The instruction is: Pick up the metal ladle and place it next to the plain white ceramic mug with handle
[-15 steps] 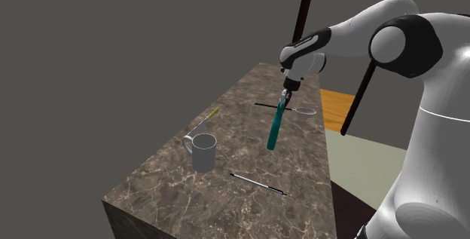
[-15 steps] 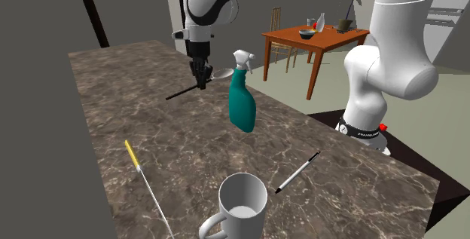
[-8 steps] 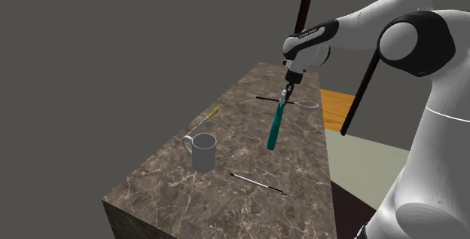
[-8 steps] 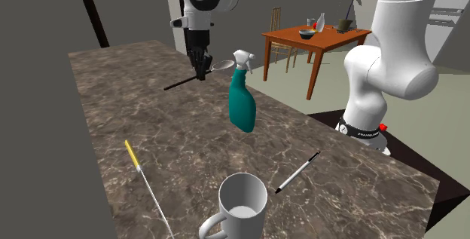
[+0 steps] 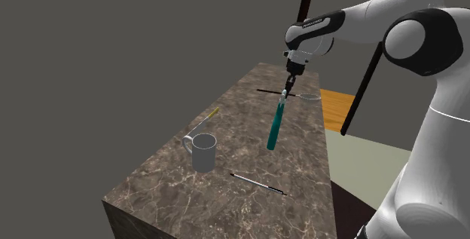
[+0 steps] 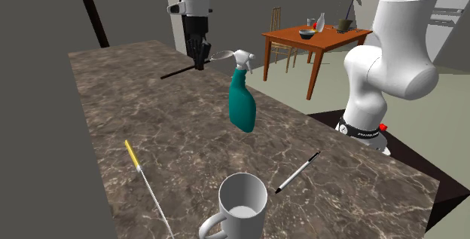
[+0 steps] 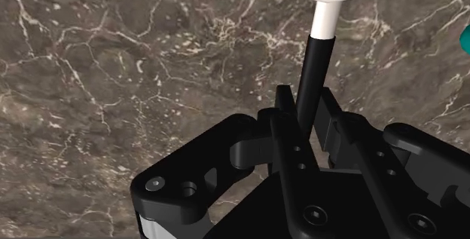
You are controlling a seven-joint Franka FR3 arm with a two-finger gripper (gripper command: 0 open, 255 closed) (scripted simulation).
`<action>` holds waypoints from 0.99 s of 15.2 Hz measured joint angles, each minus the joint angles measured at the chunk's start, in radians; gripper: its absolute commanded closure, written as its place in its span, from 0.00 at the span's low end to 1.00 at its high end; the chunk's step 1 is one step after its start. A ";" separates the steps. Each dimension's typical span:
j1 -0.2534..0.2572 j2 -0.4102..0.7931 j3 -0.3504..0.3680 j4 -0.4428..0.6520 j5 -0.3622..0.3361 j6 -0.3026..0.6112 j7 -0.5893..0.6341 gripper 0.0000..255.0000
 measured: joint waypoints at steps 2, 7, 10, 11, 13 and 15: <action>0.000 -0.010 -0.002 0.014 -0.007 -0.022 0.005 1.00; 0.000 -0.020 -0.004 0.068 -0.017 -0.084 0.019 1.00; 0.008 -0.035 0.000 0.080 -0.027 -0.105 0.037 1.00; 0.022 -0.062 0.007 0.055 -0.040 -0.100 0.060 1.00; 0.049 -0.115 0.024 -0.003 -0.068 -0.080 0.107 1.00; 0.077 -0.168 0.050 -0.060 -0.094 -0.060 0.165 1.00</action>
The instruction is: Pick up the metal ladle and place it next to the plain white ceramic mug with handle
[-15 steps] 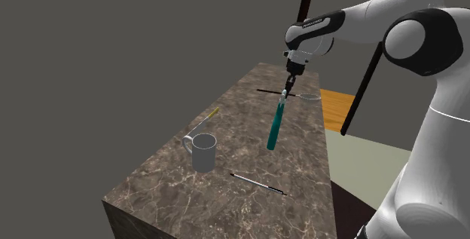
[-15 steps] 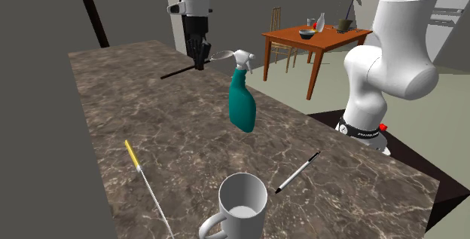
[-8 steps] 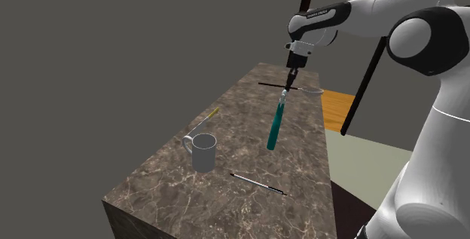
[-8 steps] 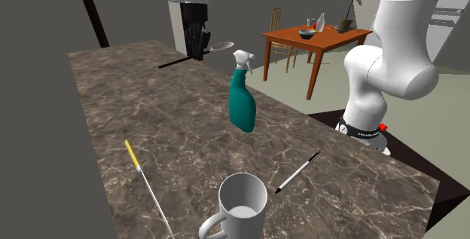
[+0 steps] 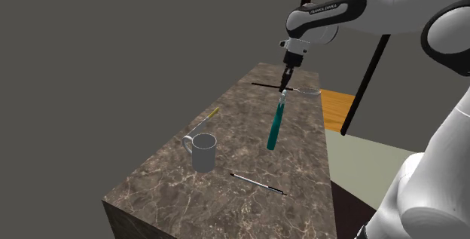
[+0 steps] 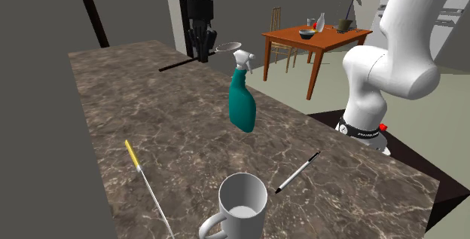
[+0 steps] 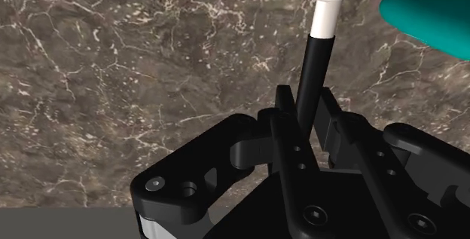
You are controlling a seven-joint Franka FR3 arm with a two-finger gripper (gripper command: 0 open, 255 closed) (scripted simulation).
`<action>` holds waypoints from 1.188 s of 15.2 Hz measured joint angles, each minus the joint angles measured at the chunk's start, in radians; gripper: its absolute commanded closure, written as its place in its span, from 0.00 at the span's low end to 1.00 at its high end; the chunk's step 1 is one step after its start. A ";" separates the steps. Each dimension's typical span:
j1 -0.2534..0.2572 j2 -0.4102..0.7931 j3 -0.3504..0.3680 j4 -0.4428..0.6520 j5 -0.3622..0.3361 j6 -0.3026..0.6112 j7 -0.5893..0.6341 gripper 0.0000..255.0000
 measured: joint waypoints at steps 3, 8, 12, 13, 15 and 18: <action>0.034 -0.063 0.040 -0.074 -0.028 0.028 0.080 1.00; 0.082 -0.152 0.115 -0.169 -0.059 0.057 0.215 1.00; 0.120 -0.205 0.181 -0.228 -0.068 0.078 0.322 1.00; 0.127 -0.207 0.192 -0.235 -0.067 0.084 0.340 1.00; 0.149 -0.220 0.229 -0.250 -0.064 0.093 0.397 1.00; 0.177 -0.234 0.276 -0.271 -0.061 0.107 0.470 1.00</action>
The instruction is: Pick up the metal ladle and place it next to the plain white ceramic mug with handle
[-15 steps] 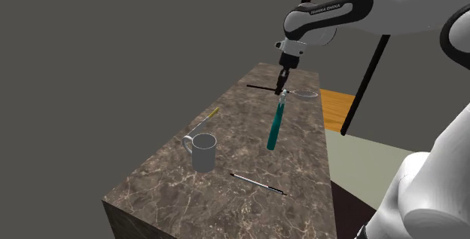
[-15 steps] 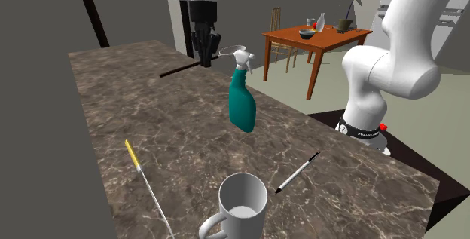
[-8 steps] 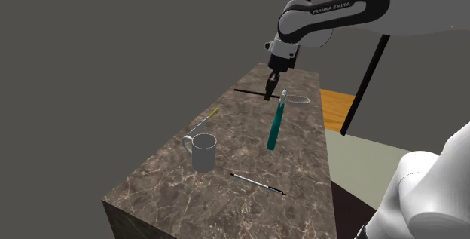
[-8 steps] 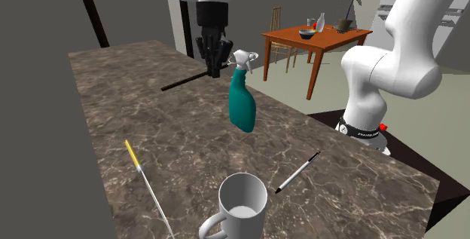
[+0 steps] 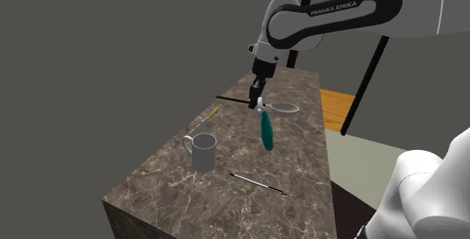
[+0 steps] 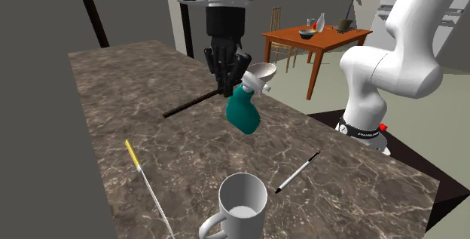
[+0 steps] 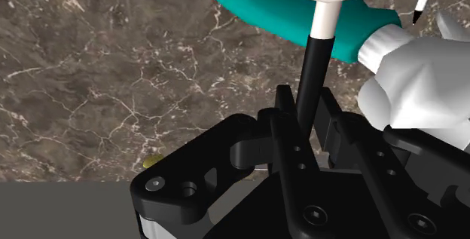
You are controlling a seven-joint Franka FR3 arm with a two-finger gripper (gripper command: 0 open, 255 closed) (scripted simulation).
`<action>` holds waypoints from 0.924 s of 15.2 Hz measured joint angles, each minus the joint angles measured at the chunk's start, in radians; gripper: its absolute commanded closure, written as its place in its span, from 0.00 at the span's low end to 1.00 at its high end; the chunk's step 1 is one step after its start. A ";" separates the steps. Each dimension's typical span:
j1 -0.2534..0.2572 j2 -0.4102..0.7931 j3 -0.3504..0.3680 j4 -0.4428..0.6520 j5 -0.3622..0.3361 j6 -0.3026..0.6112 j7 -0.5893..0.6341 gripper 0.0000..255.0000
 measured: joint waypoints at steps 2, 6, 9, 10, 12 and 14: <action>0.020 -0.010 0.035 -0.009 0.003 0.005 0.053 1.00; 0.056 -0.008 0.093 -0.022 0.013 0.028 0.141 1.00; 0.090 0.002 0.147 -0.015 0.020 0.040 0.223 1.00; 0.100 0.006 0.162 -0.010 0.022 0.042 0.247 1.00; 0.121 0.018 0.196 0.006 0.026 0.043 0.301 1.00; 0.139 0.041 0.224 0.028 0.028 0.048 0.344 1.00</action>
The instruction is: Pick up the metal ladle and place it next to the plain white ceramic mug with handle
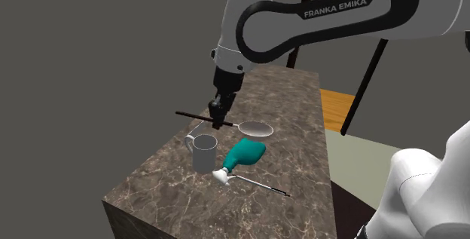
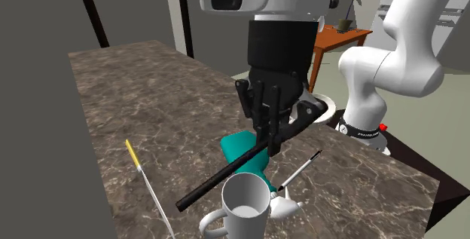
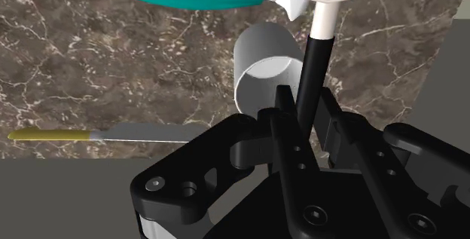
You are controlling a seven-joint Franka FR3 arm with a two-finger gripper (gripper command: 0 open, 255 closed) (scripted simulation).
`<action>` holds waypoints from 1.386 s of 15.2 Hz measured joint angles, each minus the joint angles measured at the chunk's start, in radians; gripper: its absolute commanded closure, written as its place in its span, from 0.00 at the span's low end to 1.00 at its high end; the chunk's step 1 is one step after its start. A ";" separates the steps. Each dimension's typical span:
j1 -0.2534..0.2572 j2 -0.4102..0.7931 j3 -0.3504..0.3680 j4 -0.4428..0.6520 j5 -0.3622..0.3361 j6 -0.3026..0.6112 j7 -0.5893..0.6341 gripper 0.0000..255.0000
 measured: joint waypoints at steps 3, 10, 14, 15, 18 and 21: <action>0.030 0.039 0.045 0.036 0.000 0.011 0.074 1.00; 0.094 0.153 0.134 0.166 -0.022 0.008 0.237 1.00; 0.135 0.245 0.180 0.278 -0.051 -0.007 0.335 1.00; 0.143 0.262 0.187 0.289 -0.056 0.001 0.353 1.00; 0.152 0.274 0.195 0.261 -0.060 0.040 0.369 1.00; 0.152 0.283 0.195 0.234 -0.061 0.076 0.368 1.00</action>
